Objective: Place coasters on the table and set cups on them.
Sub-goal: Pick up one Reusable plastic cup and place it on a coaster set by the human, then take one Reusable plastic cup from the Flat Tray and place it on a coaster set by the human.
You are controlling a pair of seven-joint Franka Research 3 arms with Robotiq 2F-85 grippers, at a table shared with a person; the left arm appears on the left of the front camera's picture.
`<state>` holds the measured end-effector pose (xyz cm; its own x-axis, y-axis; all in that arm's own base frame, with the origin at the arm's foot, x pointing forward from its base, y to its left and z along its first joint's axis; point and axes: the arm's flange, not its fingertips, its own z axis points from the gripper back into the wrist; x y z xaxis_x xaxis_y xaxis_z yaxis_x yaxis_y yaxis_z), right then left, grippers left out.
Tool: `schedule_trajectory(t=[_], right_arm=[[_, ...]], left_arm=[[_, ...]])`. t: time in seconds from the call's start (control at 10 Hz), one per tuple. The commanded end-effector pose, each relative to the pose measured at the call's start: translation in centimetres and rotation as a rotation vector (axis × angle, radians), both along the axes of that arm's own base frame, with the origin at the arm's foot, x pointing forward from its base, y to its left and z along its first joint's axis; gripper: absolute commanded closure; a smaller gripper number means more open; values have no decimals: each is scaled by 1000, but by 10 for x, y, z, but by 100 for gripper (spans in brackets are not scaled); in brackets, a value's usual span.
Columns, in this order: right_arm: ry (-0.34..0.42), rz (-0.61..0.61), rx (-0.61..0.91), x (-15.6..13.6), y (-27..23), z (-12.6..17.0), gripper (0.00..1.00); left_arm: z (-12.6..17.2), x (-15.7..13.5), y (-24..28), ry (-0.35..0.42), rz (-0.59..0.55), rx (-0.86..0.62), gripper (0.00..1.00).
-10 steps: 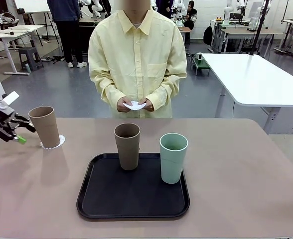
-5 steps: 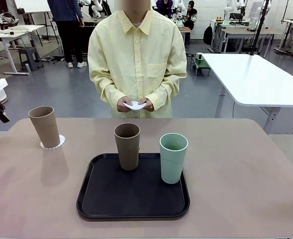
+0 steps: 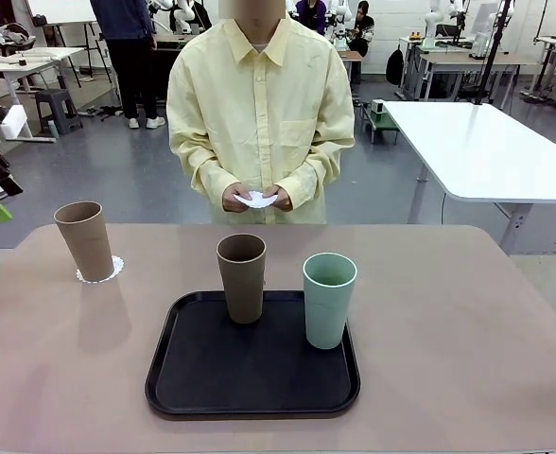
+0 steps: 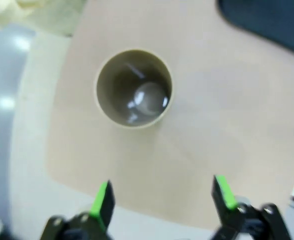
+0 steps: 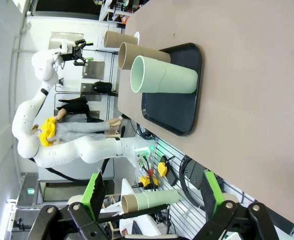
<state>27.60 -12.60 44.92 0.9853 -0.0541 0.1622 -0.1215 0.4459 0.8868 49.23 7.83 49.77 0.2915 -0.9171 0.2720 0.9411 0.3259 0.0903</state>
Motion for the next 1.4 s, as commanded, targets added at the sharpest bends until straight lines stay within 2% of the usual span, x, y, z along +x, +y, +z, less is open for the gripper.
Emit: schedule_trajectory(t=[0.0, 0.3, 0.4, 1.3], right_arm=[[-14, 2, 20, 2, -1, 0, 0], [-14, 2, 20, 2, -1, 0, 0], [-14, 2, 20, 2, -1, 0, 0], [-14, 2, 20, 2, -1, 0, 0]], left_arm=[[5, -16, -33, 68, 147, 109, 0], [19, -15, -59, 97, 202, 31, 0], [13, -14, -48, 58, 176, 76, 0], [13, -14, -48, 58, 176, 76, 0]])
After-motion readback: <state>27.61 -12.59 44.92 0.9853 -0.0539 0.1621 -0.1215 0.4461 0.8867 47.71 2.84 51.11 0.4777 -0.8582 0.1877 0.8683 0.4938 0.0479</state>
